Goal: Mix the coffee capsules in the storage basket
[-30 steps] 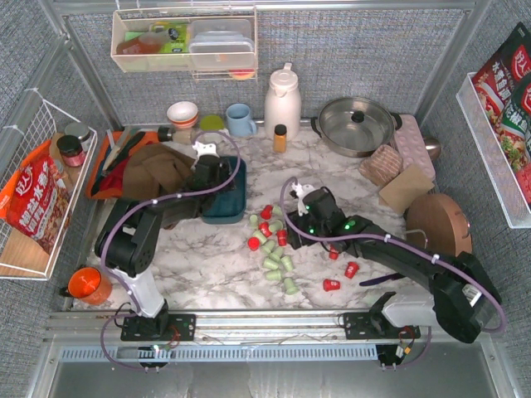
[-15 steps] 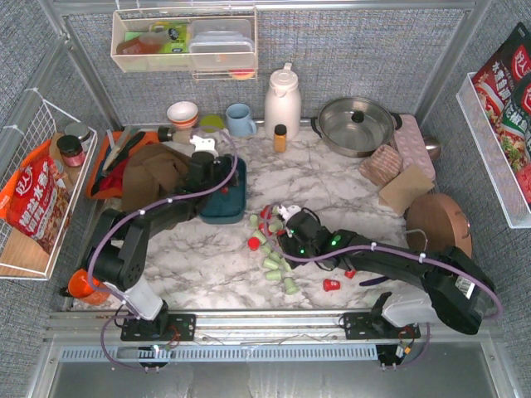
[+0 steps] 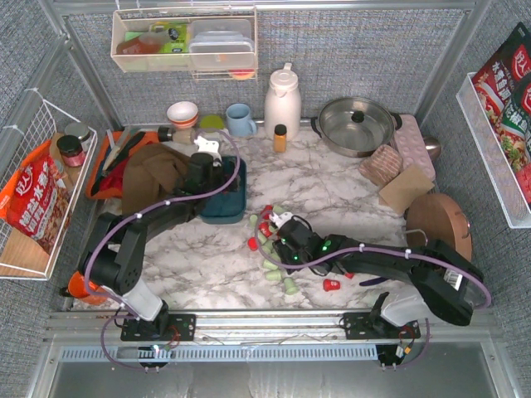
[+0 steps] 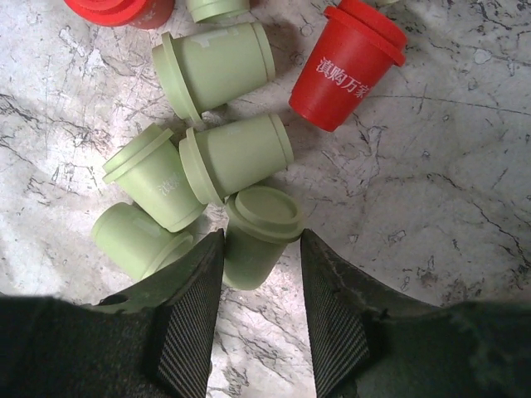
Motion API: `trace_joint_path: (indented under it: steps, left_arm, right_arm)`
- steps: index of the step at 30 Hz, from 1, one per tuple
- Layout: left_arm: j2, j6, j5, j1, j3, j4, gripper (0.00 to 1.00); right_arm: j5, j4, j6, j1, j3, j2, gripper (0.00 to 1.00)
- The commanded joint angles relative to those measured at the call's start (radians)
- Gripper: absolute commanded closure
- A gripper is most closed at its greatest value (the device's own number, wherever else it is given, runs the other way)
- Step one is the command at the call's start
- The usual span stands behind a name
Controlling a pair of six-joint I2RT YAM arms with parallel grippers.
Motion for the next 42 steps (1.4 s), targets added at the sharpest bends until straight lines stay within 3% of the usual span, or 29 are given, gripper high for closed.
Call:
trace_joint_path:
  steps: [1, 6, 13, 19, 30, 36, 42]
  left_arm:
    - [-0.017, 0.03, 0.006, 0.0, 0.006, -0.028, 0.01]
    - [-0.03, -0.081, -0.105, 0.009, 0.029, -0.086, 0.01]
    - [-0.062, -0.15, -0.102, 0.018, 0.018, -0.089, 0.01]
    - [-0.038, -0.131, 0.005, 0.017, 0.064, -0.126, 0.01]
    - [-0.096, -0.056, 0.162, -0.025, -0.084, 0.132, 0.04]
    - [-0.118, 0.197, 0.159, -0.176, -0.159, 0.296, 0.05]
    - [-0.153, 0.375, 0.271, -0.253, -0.332, 0.638, 0.05]
  right_arm:
    - [0.011, 0.016, 0.017, 0.006, 0.011, 0.019, 0.55]
    - [0.007, 0.007, 0.031, 0.01, 0.022, 0.048, 0.56]
    - [0.005, 0.0, 0.042, 0.017, 0.042, 0.094, 0.59]
    - [0.012, -0.011, 0.044, 0.018, 0.059, 0.125, 0.64]
    - [0.046, -0.021, 0.052, 0.015, 0.035, 0.037, 0.69]
    - [0.077, -0.081, -0.001, -0.027, 0.077, -0.12, 0.7]
    - [0.037, -0.137, -0.027, -0.134, 0.112, -0.296, 0.71]
